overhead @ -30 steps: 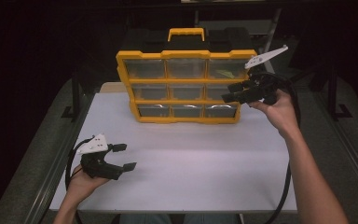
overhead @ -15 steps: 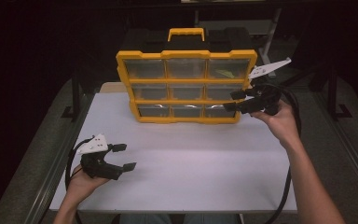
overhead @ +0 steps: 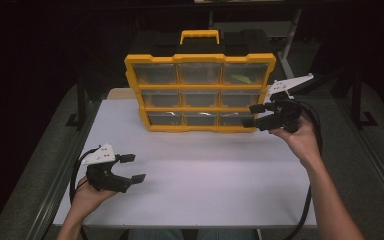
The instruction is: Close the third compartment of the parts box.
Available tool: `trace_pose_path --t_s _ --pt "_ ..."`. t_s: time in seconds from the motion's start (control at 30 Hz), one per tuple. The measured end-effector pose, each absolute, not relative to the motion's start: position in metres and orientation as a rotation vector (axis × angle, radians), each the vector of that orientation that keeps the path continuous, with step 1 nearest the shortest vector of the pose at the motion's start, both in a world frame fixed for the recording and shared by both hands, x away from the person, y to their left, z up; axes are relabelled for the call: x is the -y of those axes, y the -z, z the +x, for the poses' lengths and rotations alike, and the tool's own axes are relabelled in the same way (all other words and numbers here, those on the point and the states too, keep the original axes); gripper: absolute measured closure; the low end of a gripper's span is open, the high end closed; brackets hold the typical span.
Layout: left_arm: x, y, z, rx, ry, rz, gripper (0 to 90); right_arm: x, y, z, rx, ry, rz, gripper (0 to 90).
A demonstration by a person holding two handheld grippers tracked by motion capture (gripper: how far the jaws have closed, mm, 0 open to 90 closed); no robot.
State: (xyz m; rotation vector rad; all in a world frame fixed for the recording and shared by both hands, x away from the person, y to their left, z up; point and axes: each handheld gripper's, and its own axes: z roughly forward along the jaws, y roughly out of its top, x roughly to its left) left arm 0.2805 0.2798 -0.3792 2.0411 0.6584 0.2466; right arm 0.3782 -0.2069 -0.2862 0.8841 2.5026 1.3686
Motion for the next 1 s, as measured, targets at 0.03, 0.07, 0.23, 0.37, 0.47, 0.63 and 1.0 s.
trace_pose_path --t_s 0.03,0.07,0.23,0.37,0.47,0.63,1.0 --pt "-0.280 0.379 0.280 -0.660 -0.247 2.042 19.5 0.207 0.287 0.377 -2.504 -1.369 0.890 30.7" --pt "-0.280 0.380 0.280 -0.659 -0.249 2.039 19.5 0.207 0.289 0.377 -2.500 -1.369 0.884 30.4" --pt "-0.280 0.381 0.281 -0.653 -0.251 2.038 19.5 0.206 0.295 0.372 -2.500 -1.369 0.886 28.5" --pt "-0.281 0.381 0.281 -0.647 -0.254 2.056 19.4 0.206 0.300 0.370 -2.499 -1.369 0.880 26.9" --pt "-0.281 0.383 0.281 -0.667 -0.244 2.044 19.4 0.206 0.305 0.368 -2.498 -1.369 0.895 25.8" --pt "-0.282 0.383 0.282 -0.665 -0.249 2.054 19.3 0.207 0.311 0.365 -2.488 -1.372 0.892 24.6" --pt "-0.283 0.385 0.282 -0.682 -0.249 2.046 18.7 0.210 0.324 0.359 -2.474 -1.373 0.926 20.3"
